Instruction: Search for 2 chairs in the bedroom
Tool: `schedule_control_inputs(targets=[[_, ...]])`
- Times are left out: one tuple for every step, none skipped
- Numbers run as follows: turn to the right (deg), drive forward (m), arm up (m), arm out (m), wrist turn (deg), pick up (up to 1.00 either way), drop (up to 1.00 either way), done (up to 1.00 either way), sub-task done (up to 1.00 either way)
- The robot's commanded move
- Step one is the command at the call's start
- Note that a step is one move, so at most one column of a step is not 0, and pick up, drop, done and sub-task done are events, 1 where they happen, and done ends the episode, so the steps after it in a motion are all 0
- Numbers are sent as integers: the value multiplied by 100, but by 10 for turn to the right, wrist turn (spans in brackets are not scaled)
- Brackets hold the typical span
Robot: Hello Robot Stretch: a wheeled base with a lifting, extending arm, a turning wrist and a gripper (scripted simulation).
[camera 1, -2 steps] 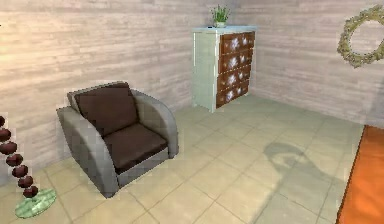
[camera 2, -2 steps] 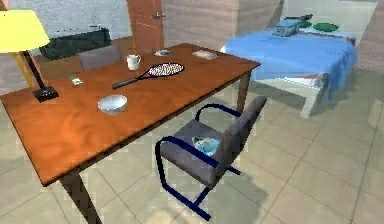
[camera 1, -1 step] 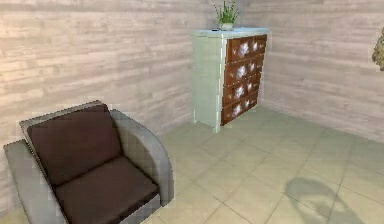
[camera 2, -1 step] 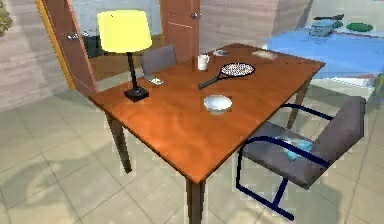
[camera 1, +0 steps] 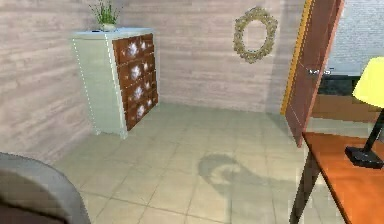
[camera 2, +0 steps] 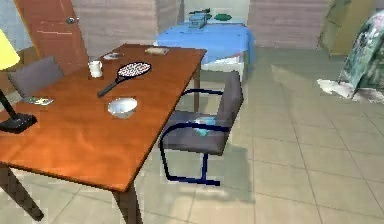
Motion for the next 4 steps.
schedule_control_inputs(targets=[[0,100,0,0,0,0,0,0,0],[0,55,0,0,0,0,0,0,0],[450,0,0,0,0,0,0,0,0],[270,0,0,0,0,0,0,0,0]])
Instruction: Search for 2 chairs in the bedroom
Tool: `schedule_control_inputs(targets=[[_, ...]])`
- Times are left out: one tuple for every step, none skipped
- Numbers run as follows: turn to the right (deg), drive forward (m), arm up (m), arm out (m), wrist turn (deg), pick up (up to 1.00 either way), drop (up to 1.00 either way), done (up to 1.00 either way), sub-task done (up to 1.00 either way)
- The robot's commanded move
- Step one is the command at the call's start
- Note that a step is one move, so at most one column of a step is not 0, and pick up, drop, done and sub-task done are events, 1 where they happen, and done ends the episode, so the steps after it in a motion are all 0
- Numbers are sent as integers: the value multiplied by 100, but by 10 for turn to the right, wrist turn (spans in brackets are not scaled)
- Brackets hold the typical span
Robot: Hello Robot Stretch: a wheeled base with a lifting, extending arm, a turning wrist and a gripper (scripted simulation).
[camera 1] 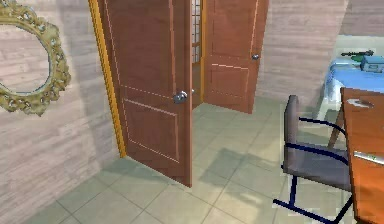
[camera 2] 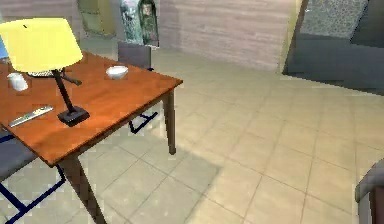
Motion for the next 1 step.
schedule_control_inputs(targets=[[0,60,0,0,0,0,0,0,0]])
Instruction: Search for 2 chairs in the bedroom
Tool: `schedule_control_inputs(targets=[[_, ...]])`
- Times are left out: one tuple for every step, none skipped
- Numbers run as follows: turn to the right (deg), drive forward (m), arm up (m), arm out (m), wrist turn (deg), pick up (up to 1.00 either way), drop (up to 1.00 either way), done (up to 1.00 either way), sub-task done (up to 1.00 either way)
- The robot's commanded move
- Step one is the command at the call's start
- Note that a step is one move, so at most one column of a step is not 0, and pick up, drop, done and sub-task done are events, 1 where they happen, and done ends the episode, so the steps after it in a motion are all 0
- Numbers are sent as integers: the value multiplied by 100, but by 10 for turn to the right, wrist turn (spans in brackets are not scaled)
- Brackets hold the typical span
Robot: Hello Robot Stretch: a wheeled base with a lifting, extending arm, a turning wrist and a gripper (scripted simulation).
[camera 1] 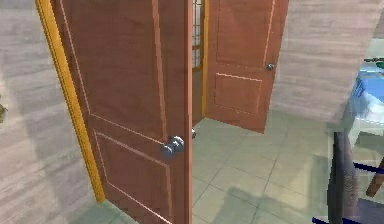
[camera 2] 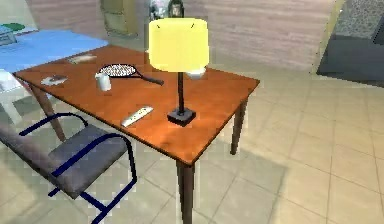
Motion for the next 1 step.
schedule_control_inputs(targets=[[450,0,0,0,0,0,0,0,0]])
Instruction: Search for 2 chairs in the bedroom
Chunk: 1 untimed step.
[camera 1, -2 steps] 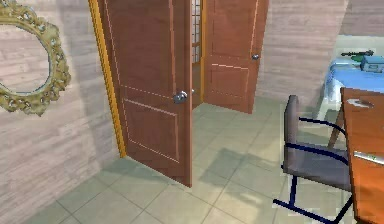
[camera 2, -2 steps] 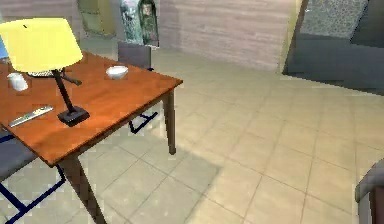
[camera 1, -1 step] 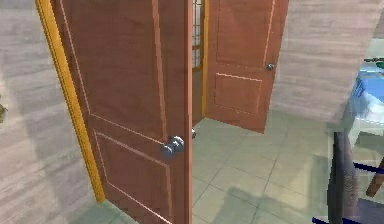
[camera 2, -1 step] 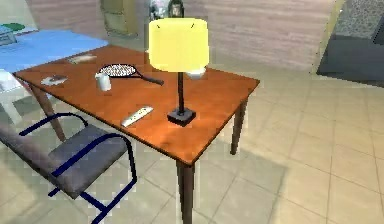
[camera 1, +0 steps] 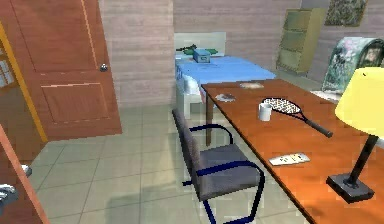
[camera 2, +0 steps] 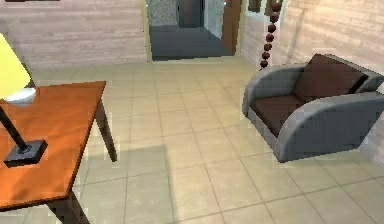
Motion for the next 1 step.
schedule_control_inputs(targets=[[0,0,0,0,0,0,0,100,0]])
